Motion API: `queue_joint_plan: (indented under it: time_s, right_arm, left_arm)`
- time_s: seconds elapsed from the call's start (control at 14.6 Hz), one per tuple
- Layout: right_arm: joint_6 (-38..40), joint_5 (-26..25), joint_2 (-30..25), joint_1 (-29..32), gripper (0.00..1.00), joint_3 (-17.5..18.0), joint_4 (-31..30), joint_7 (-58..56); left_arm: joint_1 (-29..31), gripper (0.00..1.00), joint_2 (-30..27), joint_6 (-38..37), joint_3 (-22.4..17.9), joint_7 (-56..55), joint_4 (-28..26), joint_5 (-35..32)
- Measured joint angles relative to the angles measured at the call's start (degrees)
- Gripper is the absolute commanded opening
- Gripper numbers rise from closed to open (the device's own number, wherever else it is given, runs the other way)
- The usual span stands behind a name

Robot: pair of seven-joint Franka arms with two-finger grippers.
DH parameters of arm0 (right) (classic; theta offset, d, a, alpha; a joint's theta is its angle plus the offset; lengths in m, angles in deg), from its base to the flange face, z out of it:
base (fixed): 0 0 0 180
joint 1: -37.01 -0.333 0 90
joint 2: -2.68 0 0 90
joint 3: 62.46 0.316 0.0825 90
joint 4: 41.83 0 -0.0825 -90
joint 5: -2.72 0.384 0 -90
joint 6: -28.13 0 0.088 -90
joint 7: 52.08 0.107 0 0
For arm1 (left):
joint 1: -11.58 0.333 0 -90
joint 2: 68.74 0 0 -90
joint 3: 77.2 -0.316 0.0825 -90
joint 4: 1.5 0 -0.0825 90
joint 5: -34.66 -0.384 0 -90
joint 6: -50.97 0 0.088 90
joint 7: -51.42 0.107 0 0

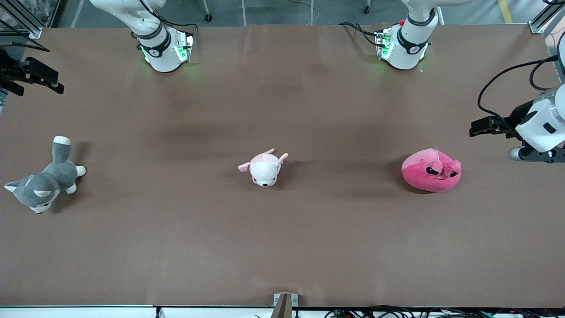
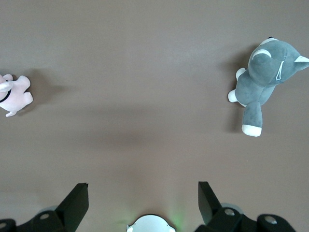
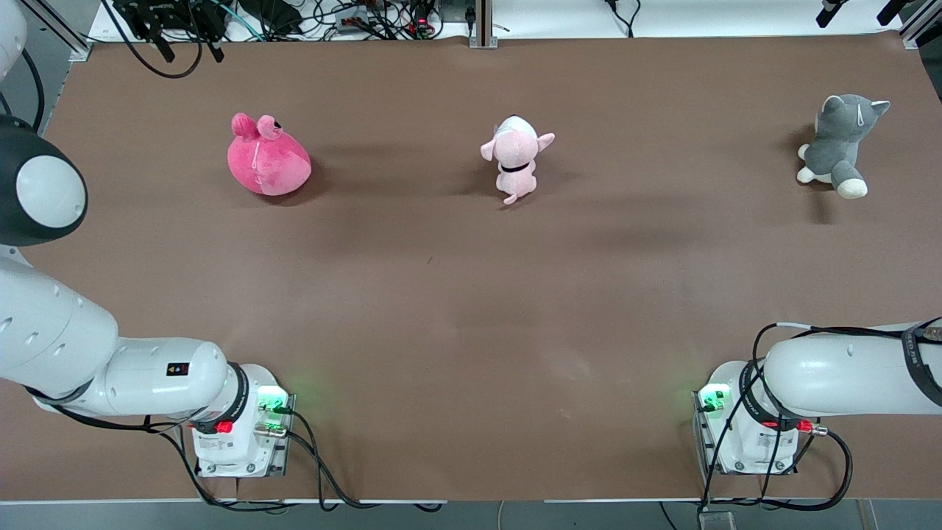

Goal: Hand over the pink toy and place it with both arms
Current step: 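Move the left gripper to the round pink plush, then close the left gripper on the pink plush's top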

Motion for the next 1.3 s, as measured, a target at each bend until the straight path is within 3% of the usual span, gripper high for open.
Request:
queue_joint_plan:
  time_s: [0.41, 0.75, 1.16, 1.3]
  right_arm:
    - [0.0, 0.0, 0.0, 0.0, 1.0, 0.0, 0.0, 0.0]
    - [0.0, 0.0, 0.0, 0.0, 1.0, 0.0, 0.0, 0.0]
    - [0.0, 0.0, 0.0, 0.0, 1.0, 0.0, 0.0, 0.0]
    - [0.0, 0.0, 0.0, 0.0, 1.0, 0.0, 0.0, 0.0]
  left_arm:
    - [2.0, 0.9, 7.3, 0.0, -0.2, 0.0, -0.7, -0.7]
    - [2.7, 0.9, 13.4, 3.1, -0.2, -0.1, -0.7, -0.7]
    - [2.7, 0.89, 17.2, 7.9, -0.1, -0.2, -0.6, -0.7]
    - [2.7, 0.84, 17.9, 8.8, -0.1, -0.2, -0.6, -0.7]
